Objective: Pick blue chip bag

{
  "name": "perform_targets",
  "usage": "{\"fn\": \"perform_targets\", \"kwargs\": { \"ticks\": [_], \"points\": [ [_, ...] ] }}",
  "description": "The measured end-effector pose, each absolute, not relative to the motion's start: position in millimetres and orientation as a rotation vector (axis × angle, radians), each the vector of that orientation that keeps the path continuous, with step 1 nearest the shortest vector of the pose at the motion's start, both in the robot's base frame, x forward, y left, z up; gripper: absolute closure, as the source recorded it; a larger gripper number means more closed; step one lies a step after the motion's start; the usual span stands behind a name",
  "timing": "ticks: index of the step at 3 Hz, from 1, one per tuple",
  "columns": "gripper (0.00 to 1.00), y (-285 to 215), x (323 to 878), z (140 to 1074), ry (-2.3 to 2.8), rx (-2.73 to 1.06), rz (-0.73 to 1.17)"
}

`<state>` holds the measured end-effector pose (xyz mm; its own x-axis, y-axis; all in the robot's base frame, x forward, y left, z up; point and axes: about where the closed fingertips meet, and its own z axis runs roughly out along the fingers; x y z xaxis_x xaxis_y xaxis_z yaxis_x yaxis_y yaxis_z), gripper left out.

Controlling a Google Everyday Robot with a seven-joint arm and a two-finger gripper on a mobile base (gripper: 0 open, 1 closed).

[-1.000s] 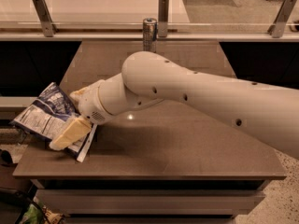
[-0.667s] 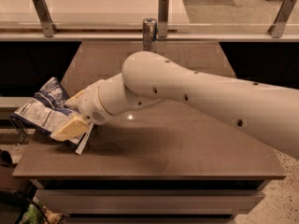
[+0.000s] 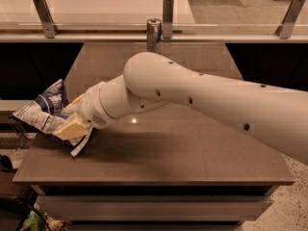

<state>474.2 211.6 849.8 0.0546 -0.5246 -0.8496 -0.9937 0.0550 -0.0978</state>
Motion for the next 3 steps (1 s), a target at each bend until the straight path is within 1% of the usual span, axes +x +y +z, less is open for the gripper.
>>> {"fn": "perform_targets", "kwargs": {
  "ticks": [1, 3],
  "points": [
    [1.0, 212.9, 472.7, 850.9, 1.567, -1.573, 0.776],
    [1.0, 209.4, 474.2, 858.2, 1.52, -1.559, 0.786]
  ]
}}
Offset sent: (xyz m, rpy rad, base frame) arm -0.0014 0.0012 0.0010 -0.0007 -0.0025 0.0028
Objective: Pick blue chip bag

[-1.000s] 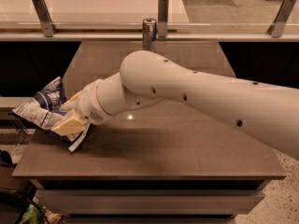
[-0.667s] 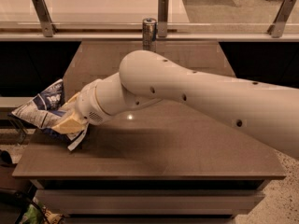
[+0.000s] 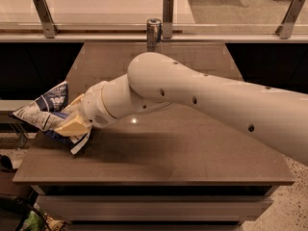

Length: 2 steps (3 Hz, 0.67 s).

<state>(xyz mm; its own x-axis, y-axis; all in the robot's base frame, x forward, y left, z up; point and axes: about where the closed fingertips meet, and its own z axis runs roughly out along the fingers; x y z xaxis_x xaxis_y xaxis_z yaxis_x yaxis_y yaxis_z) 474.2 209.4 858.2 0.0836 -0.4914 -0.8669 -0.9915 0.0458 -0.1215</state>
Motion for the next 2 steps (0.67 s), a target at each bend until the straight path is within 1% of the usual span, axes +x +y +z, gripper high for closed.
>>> {"fn": "perform_targets", "kwargs": {
  "ticks": [1, 2],
  "points": [
    [1.0, 198.4, 478.9, 877.4, 1.452, -1.536, 0.785],
    [1.0, 185.0, 482.8, 904.4, 1.413, -1.532, 0.745]
  ]
}}
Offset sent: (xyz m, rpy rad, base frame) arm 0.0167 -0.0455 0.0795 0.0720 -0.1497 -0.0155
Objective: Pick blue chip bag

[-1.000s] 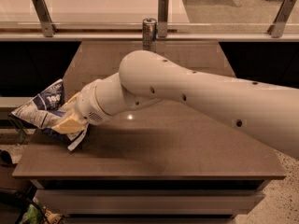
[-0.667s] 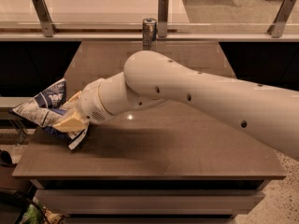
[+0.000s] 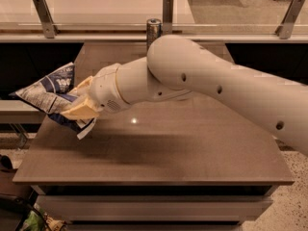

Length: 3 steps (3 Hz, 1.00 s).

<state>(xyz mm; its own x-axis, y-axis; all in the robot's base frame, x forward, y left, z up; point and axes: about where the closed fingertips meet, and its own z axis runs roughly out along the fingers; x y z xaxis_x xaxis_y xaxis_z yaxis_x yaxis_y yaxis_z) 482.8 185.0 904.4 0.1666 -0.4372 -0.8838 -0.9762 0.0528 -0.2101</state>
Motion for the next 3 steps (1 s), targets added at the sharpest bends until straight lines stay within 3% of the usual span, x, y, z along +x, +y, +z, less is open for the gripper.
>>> {"fn": "perform_targets", "kwargs": {
  "ticks": [3],
  "points": [
    [1.0, 160.0, 494.4, 960.3, 1.304, -1.524, 0.654]
  ]
}}
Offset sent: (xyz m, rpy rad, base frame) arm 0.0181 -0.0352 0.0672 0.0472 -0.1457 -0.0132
